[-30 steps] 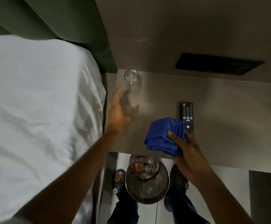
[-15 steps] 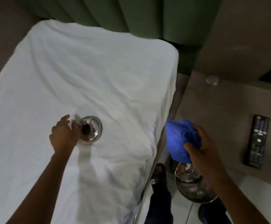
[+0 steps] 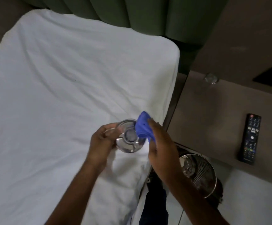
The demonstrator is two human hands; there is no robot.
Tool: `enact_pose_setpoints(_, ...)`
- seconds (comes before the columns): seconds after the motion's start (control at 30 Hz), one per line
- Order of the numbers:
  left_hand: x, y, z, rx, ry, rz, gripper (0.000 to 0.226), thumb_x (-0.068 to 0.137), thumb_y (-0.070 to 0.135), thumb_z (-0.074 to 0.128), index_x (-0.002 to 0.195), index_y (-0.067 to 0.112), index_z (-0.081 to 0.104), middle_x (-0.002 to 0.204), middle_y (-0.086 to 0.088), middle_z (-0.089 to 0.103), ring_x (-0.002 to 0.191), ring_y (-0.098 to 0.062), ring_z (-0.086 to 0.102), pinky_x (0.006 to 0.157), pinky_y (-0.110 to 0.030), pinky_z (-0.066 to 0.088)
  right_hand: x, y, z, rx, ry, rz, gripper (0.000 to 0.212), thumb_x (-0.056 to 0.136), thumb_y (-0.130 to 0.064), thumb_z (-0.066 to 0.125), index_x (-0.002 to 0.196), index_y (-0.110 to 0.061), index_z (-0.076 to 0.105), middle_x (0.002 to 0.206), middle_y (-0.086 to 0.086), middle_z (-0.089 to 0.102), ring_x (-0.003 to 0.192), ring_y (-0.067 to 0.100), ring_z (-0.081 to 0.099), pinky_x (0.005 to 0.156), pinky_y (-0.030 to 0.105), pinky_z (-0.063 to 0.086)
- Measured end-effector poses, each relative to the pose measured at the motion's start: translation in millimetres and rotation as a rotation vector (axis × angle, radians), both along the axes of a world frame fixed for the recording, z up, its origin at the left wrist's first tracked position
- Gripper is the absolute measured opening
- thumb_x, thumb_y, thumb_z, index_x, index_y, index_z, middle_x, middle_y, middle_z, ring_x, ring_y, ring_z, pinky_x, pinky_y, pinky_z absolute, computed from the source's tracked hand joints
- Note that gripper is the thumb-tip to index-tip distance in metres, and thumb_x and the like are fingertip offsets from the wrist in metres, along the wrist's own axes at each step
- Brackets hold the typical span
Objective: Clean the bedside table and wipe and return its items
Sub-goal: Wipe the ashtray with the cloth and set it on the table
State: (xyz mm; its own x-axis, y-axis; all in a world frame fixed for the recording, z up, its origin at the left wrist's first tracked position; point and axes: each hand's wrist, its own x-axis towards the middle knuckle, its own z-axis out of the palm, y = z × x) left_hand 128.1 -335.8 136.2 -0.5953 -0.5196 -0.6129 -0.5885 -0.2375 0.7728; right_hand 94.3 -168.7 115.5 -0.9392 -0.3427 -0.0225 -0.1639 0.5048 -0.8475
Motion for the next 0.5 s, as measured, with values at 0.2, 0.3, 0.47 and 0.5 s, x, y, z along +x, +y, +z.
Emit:
enact_pose_setpoints(0.2, -13, 66, 0, 0.318, 0.064, 0.093, 0.030, 0.094, 0.011, 0.055, 0.120, 0.013, 0.069, 0.110, -0.009, 0.076, 0.099, -0.022, 0.073, 0.076, -0.028, 0.062, 1, 18, 6, 0.198, 0.168, 0.089, 0.049, 0.076, -0.005, 0.041, 0.121, -0.012, 0.060, 0.130, 0.007, 0.061, 0.125, 0.027, 0.051, 0.103, 0.043, 0.040)
enact_pose_setpoints(0.3, -28, 82, -9, 0.440, 0.091, 0.196, 0.031, 0.092, 0.009, 0.056, 0.121, 0.010, 0.067, 0.103, -0.004, 0.076, 0.086, -0.015, 0.072, 0.074, -0.027, 0.061, 2, 53, 5, 0.283, 0.203, 0.150, 0.051, 0.071, -0.002, 0.043, 0.116, -0.015, 0.062, 0.127, 0.004, 0.063, 0.122, 0.025, 0.054, 0.101, 0.039, 0.035)
enact_pose_setpoints(0.47, -46, 138, -21, 0.500, 0.047, 0.067, 0.027, 0.094, 0.000, 0.051, 0.115, 0.009, 0.065, 0.084, -0.002, 0.076, 0.072, -0.011, 0.071, 0.071, -0.027, 0.061, -23, 111, -5, 0.336, 0.052, -0.149, 0.055, 0.073, -0.015, 0.032, 0.119, -0.011, 0.062, 0.128, 0.011, 0.062, 0.122, 0.031, 0.055, 0.099, 0.054, 0.044)
enact_pose_setpoints(0.5, -48, 151, -23, 0.520, 0.030, 0.016, 0.027, 0.094, -0.001, 0.051, 0.115, 0.009, 0.065, 0.084, -0.002, 0.077, 0.072, -0.011, 0.073, 0.072, -0.027, 0.061, -31, 117, -7, 0.347, 0.043, -0.176, 0.056, 0.073, -0.016, 0.031, 0.119, -0.009, 0.062, 0.128, 0.012, 0.061, 0.122, 0.031, 0.054, 0.100, 0.054, 0.043)
